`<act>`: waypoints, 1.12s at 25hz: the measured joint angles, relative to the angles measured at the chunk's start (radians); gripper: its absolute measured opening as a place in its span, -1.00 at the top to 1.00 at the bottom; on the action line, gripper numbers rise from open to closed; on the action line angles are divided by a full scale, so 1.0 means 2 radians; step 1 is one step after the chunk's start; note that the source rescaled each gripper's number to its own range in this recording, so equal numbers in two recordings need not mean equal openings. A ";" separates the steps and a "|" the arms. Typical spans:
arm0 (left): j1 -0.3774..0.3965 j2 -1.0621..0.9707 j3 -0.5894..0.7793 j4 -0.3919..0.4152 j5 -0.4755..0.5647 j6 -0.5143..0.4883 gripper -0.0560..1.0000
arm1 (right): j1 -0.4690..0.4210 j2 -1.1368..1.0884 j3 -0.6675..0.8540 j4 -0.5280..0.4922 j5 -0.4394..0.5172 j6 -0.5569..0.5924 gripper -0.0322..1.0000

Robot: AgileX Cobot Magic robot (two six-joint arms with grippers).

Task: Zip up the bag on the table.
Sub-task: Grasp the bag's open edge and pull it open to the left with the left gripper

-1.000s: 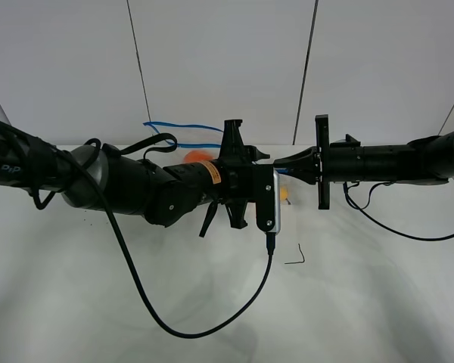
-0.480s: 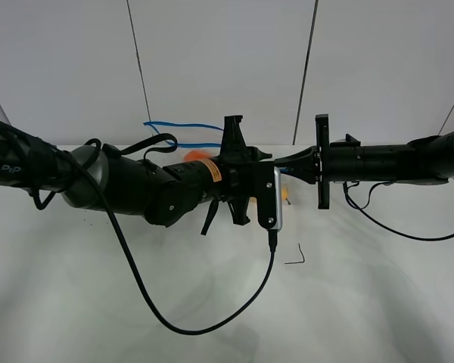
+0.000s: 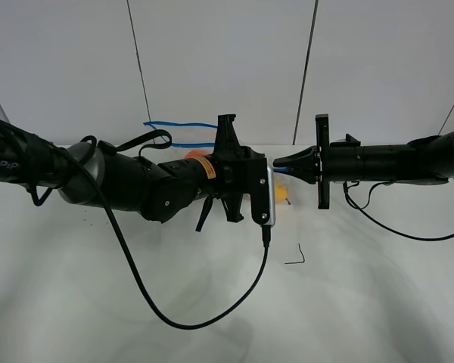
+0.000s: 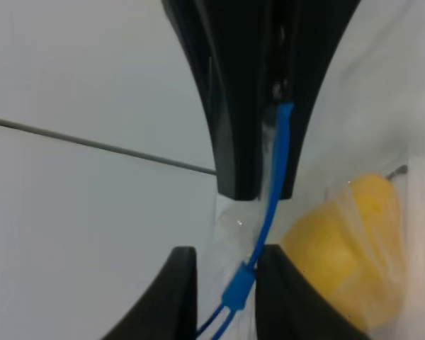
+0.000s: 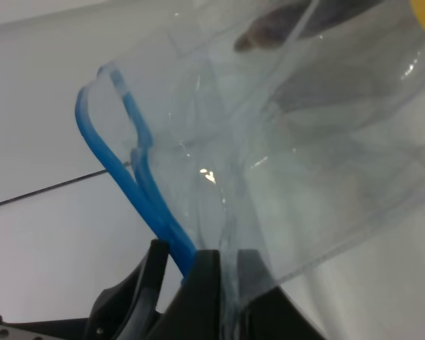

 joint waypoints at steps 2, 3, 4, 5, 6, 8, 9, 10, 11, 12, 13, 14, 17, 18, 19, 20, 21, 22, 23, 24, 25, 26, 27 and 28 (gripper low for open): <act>0.000 0.000 0.000 0.005 0.001 0.000 0.45 | 0.000 0.000 0.000 0.000 0.000 0.000 0.93; 0.000 0.000 0.000 0.006 0.001 0.000 0.45 | 0.000 0.000 0.000 0.000 0.000 0.000 0.93; 0.000 0.000 0.000 0.007 0.001 0.000 0.46 | 0.000 0.000 0.000 0.000 0.000 0.000 0.93; 0.000 0.000 0.000 0.007 0.001 0.000 0.46 | 0.000 0.000 0.000 0.000 0.000 0.000 0.93; 0.000 0.000 0.000 0.007 0.001 0.000 0.46 | 0.000 0.000 0.000 0.000 0.000 0.000 0.93; 0.000 0.000 0.000 0.007 0.001 0.000 0.46 | 0.000 0.000 0.000 0.000 0.000 0.000 0.93; 0.000 0.000 0.000 0.007 0.001 0.000 0.46 | 0.000 0.000 0.000 0.000 0.000 0.000 0.93; 0.000 0.000 0.000 0.007 0.001 0.000 0.46 | 0.000 0.000 0.000 0.000 0.000 0.000 0.93; 0.000 0.000 0.000 0.007 0.001 0.000 0.47 | 0.000 0.000 0.000 0.000 0.000 0.000 0.93; 0.000 0.000 0.000 0.007 0.001 0.000 0.49 | 0.000 0.000 0.000 0.000 0.000 0.000 0.93; 0.000 0.000 0.000 0.007 0.001 0.000 0.54 | 0.000 0.000 0.000 0.000 0.000 0.000 0.93; 0.000 0.000 0.000 0.008 0.002 0.000 0.62 | 0.000 0.000 0.000 0.000 0.000 0.000 0.93; 0.000 0.000 0.000 0.009 0.004 0.000 0.86 | 0.000 0.000 0.000 0.000 0.001 0.000 0.93; 0.000 0.000 0.000 0.009 0.004 0.000 0.89 | 0.000 0.000 0.000 0.000 0.001 0.000 0.93; 0.000 0.000 0.000 0.009 0.005 0.000 0.89 | 0.000 0.000 0.000 0.000 0.001 0.000 0.93; 0.000 0.000 0.000 0.009 0.005 0.000 0.89 | 0.000 0.000 0.000 0.000 0.001 0.000 0.93; 0.000 0.000 0.000 0.009 0.005 0.000 0.89 | 0.000 0.000 0.000 0.000 0.001 0.000 0.93; 0.000 0.000 0.000 0.009 0.005 0.000 0.89 | 0.000 0.000 0.000 0.000 0.001 0.000 0.93; 0.000 0.000 0.000 0.009 0.005 0.000 0.89 | 0.000 0.000 0.000 0.000 0.001 0.000 0.93; 0.000 0.000 0.000 0.009 0.005 0.000 0.89 | 0.000 0.000 0.000 0.000 0.001 0.000 0.93; 0.000 0.000 0.000 0.009 0.005 0.000 0.89 | 0.000 0.000 0.000 0.000 0.001 0.000 0.93; 0.000 0.000 0.000 0.009 0.005 0.000 0.89 | 0.000 0.000 0.000 0.000 0.001 0.000 0.93; 0.000 0.000 0.000 0.009 0.005 0.000 0.89 | 0.000 0.000 0.000 0.000 0.001 0.000 0.93; 0.000 0.000 0.000 0.009 0.005 0.000 0.89 | 0.000 0.000 0.000 0.000 0.001 0.000 0.93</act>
